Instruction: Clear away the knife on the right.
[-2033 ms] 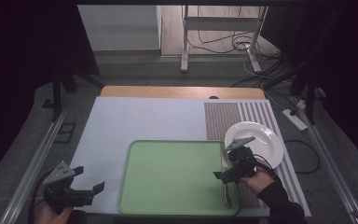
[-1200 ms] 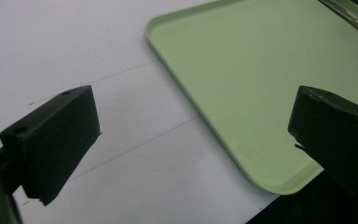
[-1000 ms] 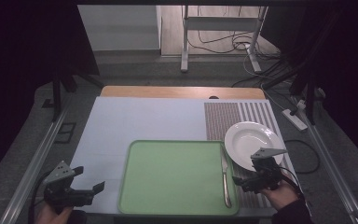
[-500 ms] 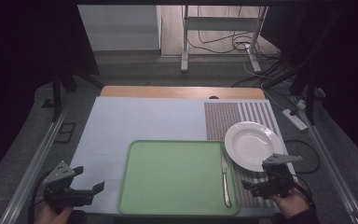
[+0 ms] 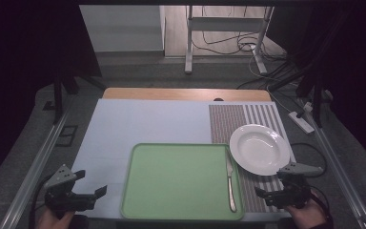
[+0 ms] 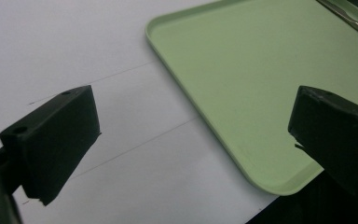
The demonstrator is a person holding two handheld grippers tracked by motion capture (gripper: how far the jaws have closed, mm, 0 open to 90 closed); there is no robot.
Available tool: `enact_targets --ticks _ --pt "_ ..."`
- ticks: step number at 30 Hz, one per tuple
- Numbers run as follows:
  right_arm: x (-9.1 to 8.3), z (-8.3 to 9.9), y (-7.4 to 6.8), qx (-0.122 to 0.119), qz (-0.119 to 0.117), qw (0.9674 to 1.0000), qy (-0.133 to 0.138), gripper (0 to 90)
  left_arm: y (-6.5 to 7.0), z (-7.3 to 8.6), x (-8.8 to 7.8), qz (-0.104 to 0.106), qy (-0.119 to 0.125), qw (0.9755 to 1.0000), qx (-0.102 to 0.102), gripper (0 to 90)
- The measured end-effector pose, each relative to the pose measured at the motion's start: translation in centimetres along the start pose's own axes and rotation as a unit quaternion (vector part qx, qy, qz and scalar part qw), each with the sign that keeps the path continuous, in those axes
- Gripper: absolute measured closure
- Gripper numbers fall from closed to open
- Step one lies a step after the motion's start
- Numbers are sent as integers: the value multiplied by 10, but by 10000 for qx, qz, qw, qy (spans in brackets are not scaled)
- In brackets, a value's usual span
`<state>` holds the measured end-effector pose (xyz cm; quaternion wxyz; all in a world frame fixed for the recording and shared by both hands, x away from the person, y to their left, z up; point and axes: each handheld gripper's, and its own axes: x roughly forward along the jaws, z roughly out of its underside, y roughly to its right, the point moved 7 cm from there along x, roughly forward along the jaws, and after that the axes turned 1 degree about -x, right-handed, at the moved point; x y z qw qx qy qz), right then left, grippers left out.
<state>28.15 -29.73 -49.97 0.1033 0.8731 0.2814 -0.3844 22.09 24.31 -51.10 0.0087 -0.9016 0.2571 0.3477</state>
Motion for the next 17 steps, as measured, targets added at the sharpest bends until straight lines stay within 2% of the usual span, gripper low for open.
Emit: enact_targets --ticks 9,17 --pt "-9 6 4 119 227 9997 13 0 0 0 0 -3 -3 10000 2 18" --pt "-11 10 4 99 344 9993 -65 0 0 0 0 -2 -2 10000 2 18"
